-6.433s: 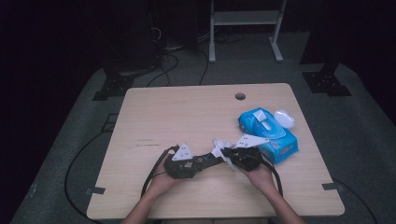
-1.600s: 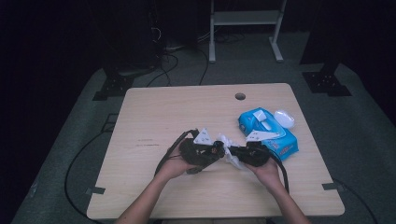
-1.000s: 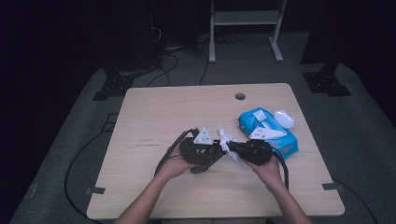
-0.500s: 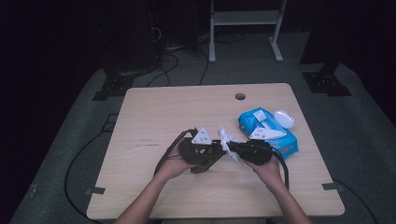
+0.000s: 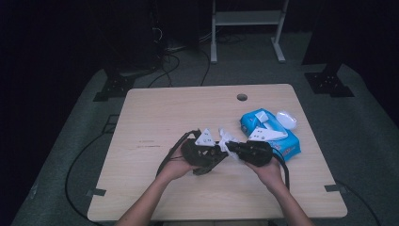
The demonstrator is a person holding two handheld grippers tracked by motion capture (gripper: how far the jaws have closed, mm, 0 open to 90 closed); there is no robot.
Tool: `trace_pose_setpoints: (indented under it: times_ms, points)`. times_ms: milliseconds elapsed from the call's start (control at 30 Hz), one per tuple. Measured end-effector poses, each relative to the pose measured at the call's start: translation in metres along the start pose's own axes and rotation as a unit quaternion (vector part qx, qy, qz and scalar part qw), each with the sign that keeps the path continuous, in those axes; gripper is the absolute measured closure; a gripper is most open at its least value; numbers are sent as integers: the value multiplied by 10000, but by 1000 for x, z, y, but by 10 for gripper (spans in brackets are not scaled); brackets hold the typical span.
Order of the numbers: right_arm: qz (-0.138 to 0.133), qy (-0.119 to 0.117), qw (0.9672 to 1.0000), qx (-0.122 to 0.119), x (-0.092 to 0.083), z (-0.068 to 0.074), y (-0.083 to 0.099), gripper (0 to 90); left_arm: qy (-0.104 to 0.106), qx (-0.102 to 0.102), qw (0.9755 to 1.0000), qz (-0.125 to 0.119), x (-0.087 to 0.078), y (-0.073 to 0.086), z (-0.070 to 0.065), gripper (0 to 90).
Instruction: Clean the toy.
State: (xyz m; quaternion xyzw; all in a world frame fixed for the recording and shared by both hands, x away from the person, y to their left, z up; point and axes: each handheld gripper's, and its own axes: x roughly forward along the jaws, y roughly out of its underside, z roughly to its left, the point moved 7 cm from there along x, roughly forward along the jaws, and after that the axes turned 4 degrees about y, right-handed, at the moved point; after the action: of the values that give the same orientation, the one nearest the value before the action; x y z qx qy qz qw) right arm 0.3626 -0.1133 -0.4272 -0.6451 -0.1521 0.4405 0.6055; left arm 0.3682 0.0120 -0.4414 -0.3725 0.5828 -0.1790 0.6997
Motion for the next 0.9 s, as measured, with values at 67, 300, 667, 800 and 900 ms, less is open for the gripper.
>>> trace_pose_setpoints:
  times_ms: [67,300,667,800,900]
  points:
    - [-82,-34,9998,-191,-2,9,-9,862,5,72,10000,52,1,-1,-1,581]
    - [-22,-85,9978,-652,2,31,-21,862,-23,211,9997,91,5,-7,-5,582]
    - [437,256,9980,384,1,-27,26,862,-76,110,9999,-11,0,-5,1,582]
    - [309,119,9985,429,-1,-23,20,862,-85,29,9998,-178,-1,-8,2,582]
    - [143,28,9986,512,-6,-22,13,862,-66,33,9997,-238,-3,-12,2,582]
